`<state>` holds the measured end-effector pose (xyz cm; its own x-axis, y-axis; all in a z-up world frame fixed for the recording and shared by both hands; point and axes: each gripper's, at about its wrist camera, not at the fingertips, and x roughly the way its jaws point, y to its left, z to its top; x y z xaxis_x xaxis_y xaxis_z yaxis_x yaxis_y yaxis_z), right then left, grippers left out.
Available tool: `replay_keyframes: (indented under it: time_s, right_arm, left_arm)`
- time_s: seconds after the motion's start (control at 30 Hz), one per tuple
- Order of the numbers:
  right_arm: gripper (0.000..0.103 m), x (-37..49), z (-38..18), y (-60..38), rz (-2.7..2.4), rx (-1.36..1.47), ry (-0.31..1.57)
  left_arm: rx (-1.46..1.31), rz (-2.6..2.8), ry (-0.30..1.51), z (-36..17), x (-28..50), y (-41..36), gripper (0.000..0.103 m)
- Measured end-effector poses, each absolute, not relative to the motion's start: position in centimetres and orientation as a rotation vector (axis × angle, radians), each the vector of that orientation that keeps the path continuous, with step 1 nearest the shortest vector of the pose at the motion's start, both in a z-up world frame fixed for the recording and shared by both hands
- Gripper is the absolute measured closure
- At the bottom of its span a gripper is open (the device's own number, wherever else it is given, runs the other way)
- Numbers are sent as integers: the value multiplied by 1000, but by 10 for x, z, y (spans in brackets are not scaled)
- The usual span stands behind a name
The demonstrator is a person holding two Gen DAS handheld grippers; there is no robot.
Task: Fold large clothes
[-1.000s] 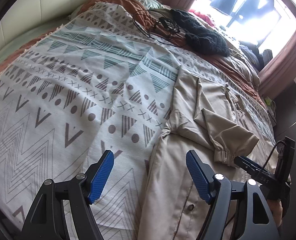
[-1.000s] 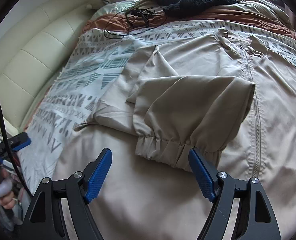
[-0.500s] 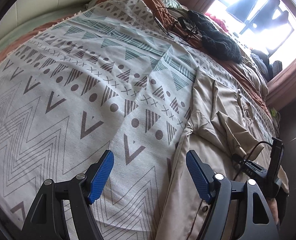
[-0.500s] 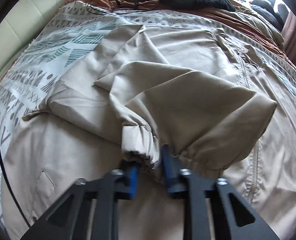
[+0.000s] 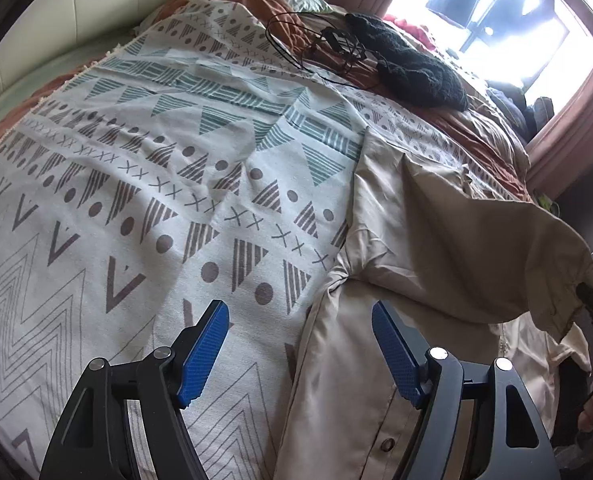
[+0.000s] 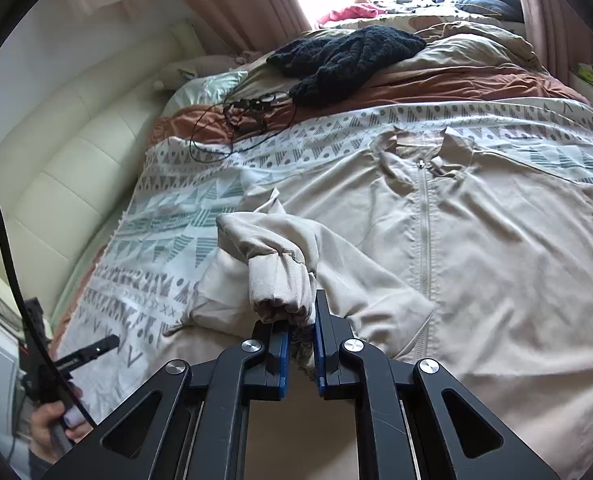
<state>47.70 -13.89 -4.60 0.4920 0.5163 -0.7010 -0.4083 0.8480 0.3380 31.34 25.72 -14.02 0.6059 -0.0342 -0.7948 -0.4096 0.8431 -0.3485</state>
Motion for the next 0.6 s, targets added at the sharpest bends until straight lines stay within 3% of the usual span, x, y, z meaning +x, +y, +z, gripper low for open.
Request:
replay_keyframes:
  time_s: [0.17,0.3,0.47,0.6]
  right_arm:
    - [93,481,-22,-175,525,190,855]
    - [93,489,-28,-204,451,243,869]
    - [89,510,-58,-229,379,277,915]
    - [60,525,-91,-246,253,224,995]
  left_arm:
    - [-494,241,927,-143,333,249,36]
    - [-470,242,964,-151,349,242,49]
    - [-422,237,1021,-168,371,231,50]
    - [-389,236,1049,-177,382,223,50]
